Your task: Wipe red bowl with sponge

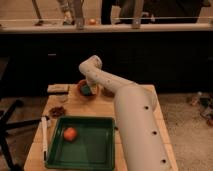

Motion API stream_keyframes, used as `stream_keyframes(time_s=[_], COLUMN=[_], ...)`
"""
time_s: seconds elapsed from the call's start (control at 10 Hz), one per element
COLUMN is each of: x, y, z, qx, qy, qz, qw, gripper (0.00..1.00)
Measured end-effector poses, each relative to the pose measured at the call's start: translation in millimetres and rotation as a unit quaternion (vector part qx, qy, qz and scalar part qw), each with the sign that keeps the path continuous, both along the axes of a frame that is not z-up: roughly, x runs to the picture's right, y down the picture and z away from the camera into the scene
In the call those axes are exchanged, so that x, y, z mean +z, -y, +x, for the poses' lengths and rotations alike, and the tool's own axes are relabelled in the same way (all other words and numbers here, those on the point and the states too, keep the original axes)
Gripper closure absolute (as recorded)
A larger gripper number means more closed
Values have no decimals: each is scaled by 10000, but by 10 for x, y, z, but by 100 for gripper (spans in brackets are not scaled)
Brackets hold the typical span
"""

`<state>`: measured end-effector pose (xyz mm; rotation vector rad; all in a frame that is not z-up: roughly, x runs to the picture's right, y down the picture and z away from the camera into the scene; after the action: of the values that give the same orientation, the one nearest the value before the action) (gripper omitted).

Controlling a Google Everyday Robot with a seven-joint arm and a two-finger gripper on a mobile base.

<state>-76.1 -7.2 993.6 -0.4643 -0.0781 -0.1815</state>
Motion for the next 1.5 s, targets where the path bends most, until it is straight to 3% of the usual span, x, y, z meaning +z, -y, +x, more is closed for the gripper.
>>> stream_keyframes(time_s=[0.5, 0.9, 1.5], x=[27, -6, 17], y=[50, 1, -10], z=[-171, -425, -108], qx=[-165, -453, -483], qy=[61, 185, -56], qz=[-18, -59, -128], qw=[9998, 9988, 9987], gripper=[81, 81, 81])
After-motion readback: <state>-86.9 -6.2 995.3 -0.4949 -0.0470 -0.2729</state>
